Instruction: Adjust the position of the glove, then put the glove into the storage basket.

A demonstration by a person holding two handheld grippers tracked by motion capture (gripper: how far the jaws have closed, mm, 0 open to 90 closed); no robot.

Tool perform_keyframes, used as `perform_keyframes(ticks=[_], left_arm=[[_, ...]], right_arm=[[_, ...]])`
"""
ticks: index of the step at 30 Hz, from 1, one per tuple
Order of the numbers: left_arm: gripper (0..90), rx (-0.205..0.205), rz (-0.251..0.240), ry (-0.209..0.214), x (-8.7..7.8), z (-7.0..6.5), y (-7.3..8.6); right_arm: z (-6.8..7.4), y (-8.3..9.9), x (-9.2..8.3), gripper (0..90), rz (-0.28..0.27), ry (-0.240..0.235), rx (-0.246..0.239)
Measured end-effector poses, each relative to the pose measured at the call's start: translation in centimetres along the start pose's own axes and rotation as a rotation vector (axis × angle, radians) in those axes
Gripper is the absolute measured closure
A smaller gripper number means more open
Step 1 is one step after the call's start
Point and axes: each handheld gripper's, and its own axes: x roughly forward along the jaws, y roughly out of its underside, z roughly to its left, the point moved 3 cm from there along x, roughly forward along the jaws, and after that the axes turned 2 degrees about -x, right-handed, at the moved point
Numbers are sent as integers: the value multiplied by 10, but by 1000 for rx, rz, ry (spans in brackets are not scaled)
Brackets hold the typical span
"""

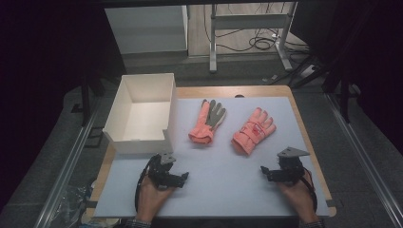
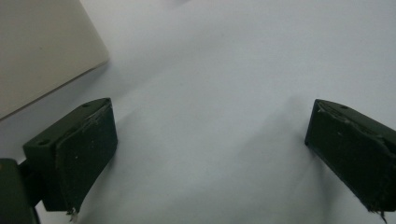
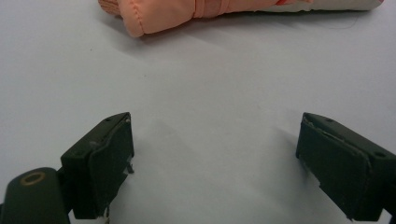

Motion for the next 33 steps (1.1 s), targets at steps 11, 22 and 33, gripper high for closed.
perform_keyframes(ticks=[11,22,33], left_arm=[[22,-1,-1,1,0,0,0],[23,5,3,0,0,0,0],[23,5,3,0,0,0,0]], right_arm=[[0,0,0,115,1,0,0],[0,-1,0,109,9,-3,-4],[3,-10,-7,141,-11,-76,32]])
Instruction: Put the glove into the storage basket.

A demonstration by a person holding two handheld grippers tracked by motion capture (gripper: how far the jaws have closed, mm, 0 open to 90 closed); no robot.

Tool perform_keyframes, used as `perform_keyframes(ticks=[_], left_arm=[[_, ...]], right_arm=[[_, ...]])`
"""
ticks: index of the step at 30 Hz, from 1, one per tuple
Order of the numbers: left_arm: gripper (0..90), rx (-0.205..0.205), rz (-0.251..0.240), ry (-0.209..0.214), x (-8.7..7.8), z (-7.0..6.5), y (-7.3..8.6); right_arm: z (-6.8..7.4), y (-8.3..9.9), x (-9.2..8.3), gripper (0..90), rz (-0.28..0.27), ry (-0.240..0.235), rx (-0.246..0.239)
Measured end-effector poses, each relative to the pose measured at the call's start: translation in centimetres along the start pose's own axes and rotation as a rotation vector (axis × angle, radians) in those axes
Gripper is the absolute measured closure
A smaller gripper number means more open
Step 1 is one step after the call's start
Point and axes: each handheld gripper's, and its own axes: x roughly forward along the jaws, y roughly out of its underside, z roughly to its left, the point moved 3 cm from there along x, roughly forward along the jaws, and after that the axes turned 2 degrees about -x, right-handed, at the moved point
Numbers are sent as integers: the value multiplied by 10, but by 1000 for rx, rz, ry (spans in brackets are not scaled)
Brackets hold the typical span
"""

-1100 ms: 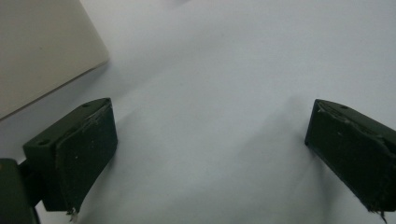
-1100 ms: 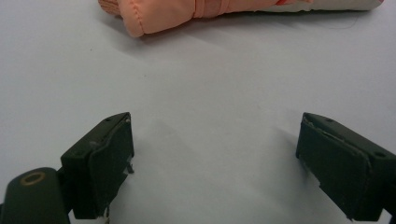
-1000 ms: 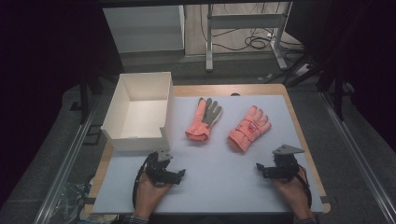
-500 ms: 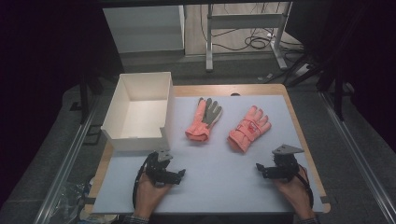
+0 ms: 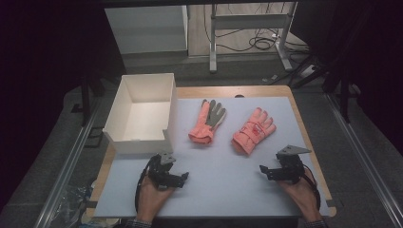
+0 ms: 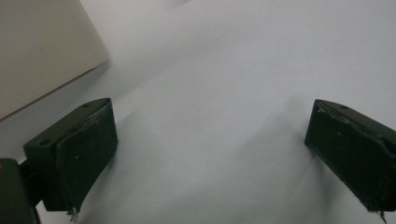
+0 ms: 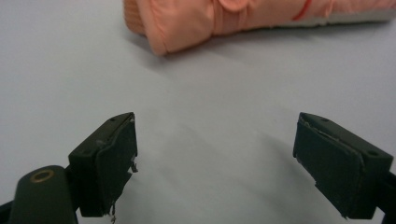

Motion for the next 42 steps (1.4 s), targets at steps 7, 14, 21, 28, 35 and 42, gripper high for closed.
perform_keyframes(ticks=[7,14,21,28,35,42], left_arm=[[23,-1,0,0,0,0,0],[23,0,0,0,0,0,0],[23,2,0,-1,0,0,0],[23,0,0,0,0,0,0],[23,0,-1,0,0,0,0],[23,1,-1,0,0,0,0]], right_arm=[[8,-26,-6,159,-32,-24,-33],[16,-51,-2,199,-53,-45,-77],[28,-75,16,204,-26,-65,-155],[39,-101,40,228,-31,-116,-197],[45,-123,60,296,-44,-133,-204],[47,-142,77,405,-50,-141,-197]])
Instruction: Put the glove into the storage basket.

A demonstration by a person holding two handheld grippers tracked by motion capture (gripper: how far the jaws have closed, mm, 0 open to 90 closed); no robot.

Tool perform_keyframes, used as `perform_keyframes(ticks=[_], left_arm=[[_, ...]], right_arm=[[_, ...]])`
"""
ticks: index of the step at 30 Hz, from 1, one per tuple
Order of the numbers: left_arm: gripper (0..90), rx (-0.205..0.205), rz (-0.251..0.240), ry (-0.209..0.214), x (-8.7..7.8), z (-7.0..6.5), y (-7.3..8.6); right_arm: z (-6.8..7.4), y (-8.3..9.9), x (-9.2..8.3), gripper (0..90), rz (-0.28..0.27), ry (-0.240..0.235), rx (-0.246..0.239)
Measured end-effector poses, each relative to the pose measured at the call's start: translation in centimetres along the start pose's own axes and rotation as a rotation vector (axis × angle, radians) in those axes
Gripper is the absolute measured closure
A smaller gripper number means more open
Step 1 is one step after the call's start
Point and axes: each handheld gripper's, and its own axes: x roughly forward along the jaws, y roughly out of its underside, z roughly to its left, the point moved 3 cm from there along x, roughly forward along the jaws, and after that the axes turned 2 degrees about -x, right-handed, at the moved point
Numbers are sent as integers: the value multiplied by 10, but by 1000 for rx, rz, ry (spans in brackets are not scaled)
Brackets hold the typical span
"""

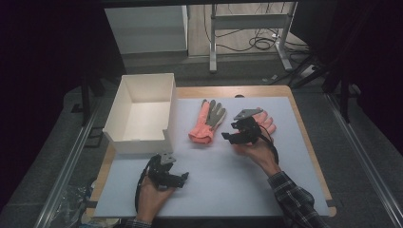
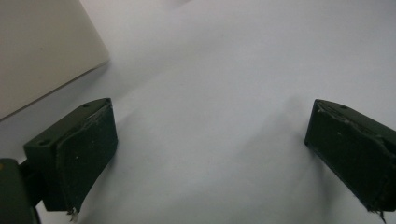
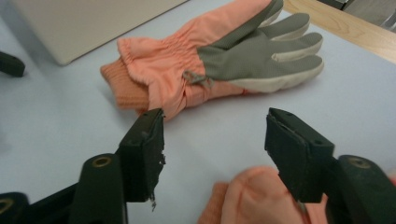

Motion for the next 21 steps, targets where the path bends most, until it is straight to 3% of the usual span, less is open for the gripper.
perform_keyframes(ticks=[11,18,21], left_arm=[[23,1,1,-1,0,0,0],[23,0,-1,0,0,0,0],[23,-1,0,0,0,0,0]], right_arm=[[-10,-27,33,590,18,-8,5],[-14,-41,57,603,54,-3,-3],[-16,-45,67,539,52,5,11]])
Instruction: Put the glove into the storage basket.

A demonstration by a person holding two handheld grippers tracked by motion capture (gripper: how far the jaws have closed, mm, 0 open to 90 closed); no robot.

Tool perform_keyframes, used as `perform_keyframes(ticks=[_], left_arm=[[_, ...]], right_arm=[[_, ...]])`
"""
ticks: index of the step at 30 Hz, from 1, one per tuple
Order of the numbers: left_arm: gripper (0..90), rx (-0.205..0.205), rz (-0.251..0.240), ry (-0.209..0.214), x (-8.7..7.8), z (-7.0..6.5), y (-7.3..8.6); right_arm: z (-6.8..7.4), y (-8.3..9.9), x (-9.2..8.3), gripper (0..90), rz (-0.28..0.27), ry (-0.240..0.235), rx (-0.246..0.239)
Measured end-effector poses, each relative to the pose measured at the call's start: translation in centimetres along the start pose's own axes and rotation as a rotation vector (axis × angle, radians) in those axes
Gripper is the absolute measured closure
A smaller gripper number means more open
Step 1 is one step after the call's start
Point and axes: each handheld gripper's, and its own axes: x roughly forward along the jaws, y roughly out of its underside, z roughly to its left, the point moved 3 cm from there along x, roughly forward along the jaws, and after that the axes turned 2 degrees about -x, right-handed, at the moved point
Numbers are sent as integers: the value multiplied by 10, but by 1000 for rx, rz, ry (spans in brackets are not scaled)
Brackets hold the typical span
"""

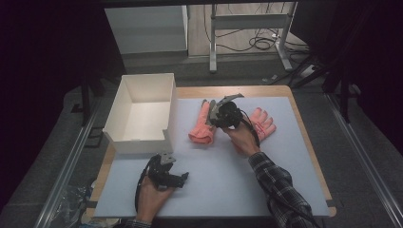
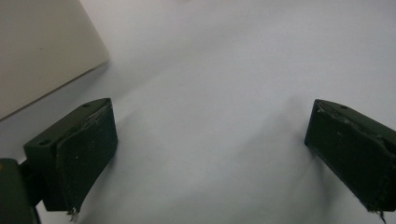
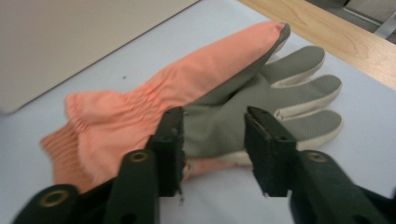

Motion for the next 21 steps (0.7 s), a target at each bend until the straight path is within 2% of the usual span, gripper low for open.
perform_keyframes(ticks=[3,9,10,11,13,16,17,18,21], left_arm=[[23,0,1,-1,0,0,0],[23,0,0,0,0,0,0],[23,-1,0,0,0,0,0],[23,0,0,0,0,0,0],[23,-1,0,0,0,0,0],[23,-1,0,0,0,0,0],[23,-1,0,0,0,0,0],[23,-1,-1,-1,0,0,0],[23,-1,0,-1,0,0,0]], right_arm=[[-2,-4,9,514,17,2,12],[0,-6,26,496,73,28,-3],[-3,-3,35,505,113,37,18],[-3,-2,37,516,120,28,40],[-5,-1,40,563,136,25,74],[-5,2,43,710,146,38,101],[-5,2,43,710,146,38,101],[-6,2,43,843,151,48,105],[-6,1,41,870,151,47,102]])
